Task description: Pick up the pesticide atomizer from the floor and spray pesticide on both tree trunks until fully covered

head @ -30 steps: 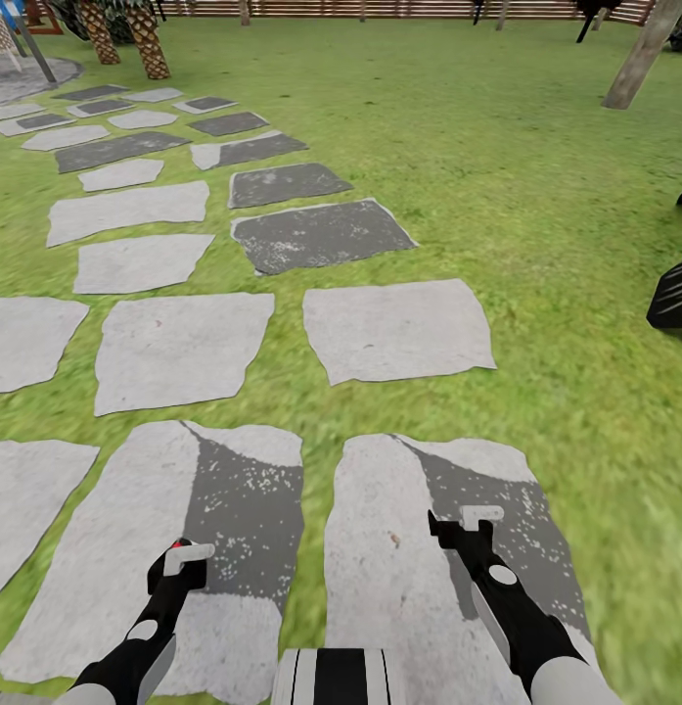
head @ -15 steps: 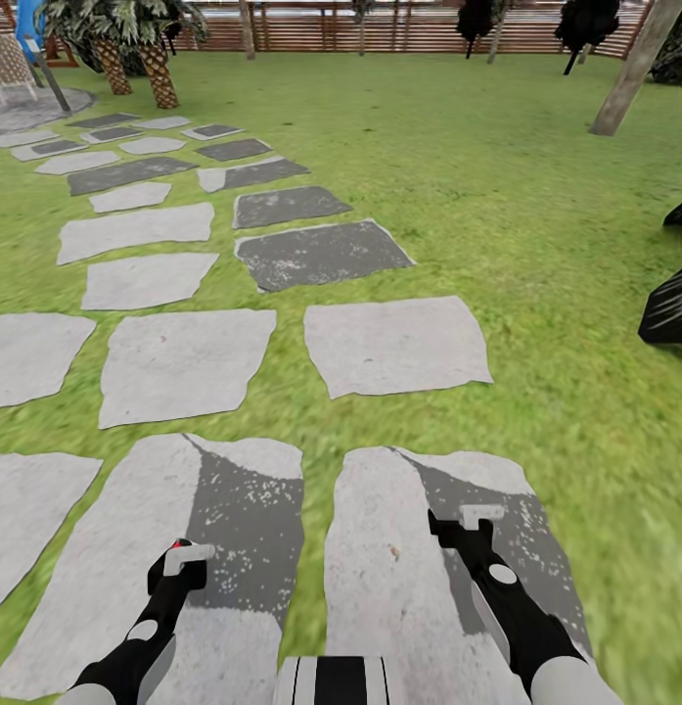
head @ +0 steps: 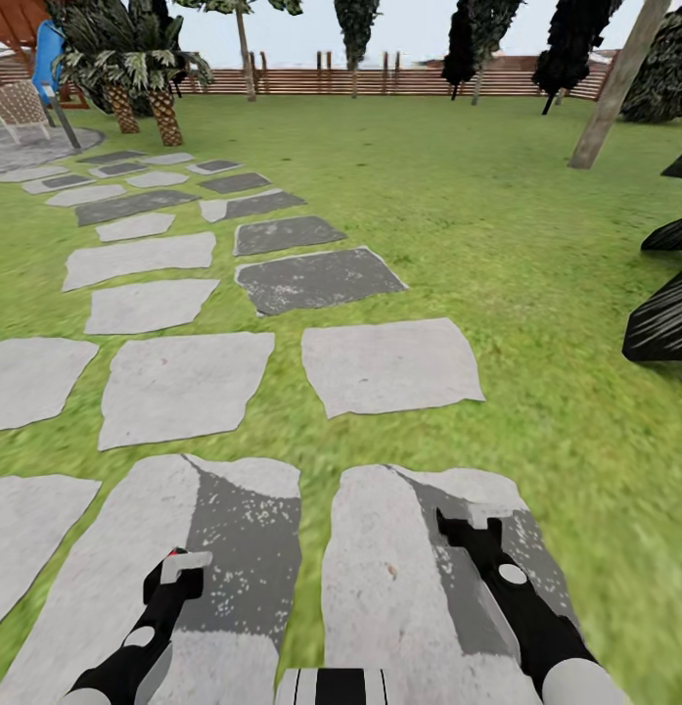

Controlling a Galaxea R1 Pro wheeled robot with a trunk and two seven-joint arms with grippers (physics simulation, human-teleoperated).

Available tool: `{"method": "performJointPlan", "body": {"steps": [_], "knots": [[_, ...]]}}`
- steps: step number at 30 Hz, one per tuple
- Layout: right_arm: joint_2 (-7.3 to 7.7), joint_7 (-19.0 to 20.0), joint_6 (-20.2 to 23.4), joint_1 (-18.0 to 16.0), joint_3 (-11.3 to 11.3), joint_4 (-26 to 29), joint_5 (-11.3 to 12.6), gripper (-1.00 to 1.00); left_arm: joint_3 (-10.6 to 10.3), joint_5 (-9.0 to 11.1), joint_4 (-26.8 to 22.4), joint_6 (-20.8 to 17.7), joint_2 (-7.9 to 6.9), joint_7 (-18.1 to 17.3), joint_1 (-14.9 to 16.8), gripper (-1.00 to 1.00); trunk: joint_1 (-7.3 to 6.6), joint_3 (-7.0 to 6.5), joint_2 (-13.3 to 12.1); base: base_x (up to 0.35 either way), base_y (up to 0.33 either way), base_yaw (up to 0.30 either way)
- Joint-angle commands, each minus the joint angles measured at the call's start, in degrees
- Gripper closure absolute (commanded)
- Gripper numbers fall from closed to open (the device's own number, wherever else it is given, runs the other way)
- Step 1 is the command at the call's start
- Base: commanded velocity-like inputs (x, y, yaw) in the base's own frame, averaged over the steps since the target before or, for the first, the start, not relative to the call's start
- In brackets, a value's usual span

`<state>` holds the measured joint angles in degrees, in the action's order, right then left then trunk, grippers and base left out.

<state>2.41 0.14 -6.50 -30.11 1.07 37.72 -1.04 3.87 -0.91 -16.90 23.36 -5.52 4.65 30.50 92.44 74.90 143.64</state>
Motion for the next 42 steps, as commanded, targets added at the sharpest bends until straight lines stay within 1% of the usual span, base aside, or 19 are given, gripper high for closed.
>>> {"method": "performJointPlan", "body": {"steps": [1, 3, 6, 8, 11, 16, 30, 36, 42], "knots": [[0.35, 0.0, -0.1, 0.8, 0.0, -0.1, 0.0, -1.00, 0.0, 0.0, 0.4, 0.0, 0.00, 0.0, 0.0, 1.00, -0.02, -0.32, 0.0, 0.000, 0.000, -0.080], [0.76, 0.0, -1.4, 2.9, 0.0, -0.2, -0.1, -1.00, 0.0, 0.0, 0.7, 0.0, -0.01, 0.0, 0.0, 1.00, -0.07, -0.95, 0.0, 0.000, 0.000, -0.080], [0.79, 0.0, -5.4, 5.7, 0.0, -0.2, -0.1, -1.00, 0.0, 0.0, 1.0, 0.0, 0.06, 0.0, -0.2, 1.00, -0.15, -1.88, -0.1, 0.000, 0.000, -0.074], [0.82, 0.0, -7.1, 6.4, 0.0, -1.0, -0.1, -1.00, 0.0, 0.0, 1.0, 0.0, 0.19, 0.0, -0.6, 1.00, -0.20, -2.50, -0.1, 0.000, 0.000, -0.034], [0.87, 0.1, -8.2, 6.8, 0.0, -3.6, -0.1, -1.00, 0.0, 0.1, 1.0, 0.0, 0.28, 0.0, -1.0, 1.00, -0.28, -3.43, -0.2, 0.000, 0.000, -0.012], [0.89, 0.1, -8.5, 6.9, 0.1, -5.1, 0.0, -1.00, -0.1, 0.0, 1.0, 0.0, 0.33, 0.0, -1.1, 1.00, -0.41, -4.99, -0.2, 0.000, 0.000, -0.002], [0.69, -0.1, -8.5, 6.9, 0.0, -5.8, -0.1, -1.00, -0.1, 0.0, 1.1, 0.0, 0.43, 0.0, -1.2, 1.00, -0.77, -9.34, -0.4, 0.000, 0.000, 0.000], [0.67, -0.1, -8.5, 6.9, 0.0, -5.8, -0.1, -1.00, -0.1, 0.0, 1.1, 0.0, 0.43, -0.1, -1.2, 1.00, -2.09, -10.88, -2.8, 0.000, 0.000, 0.000], [0.67, -0.2, -8.5, 6.9, 0.0, -5.8, 0.0, -1.00, -0.1, 0.0, 1.1, 0.0, 0.43, -0.1, -1.2, 1.00, -3.41, -12.03, -5.2, 0.000, 0.000, 0.000]]}}
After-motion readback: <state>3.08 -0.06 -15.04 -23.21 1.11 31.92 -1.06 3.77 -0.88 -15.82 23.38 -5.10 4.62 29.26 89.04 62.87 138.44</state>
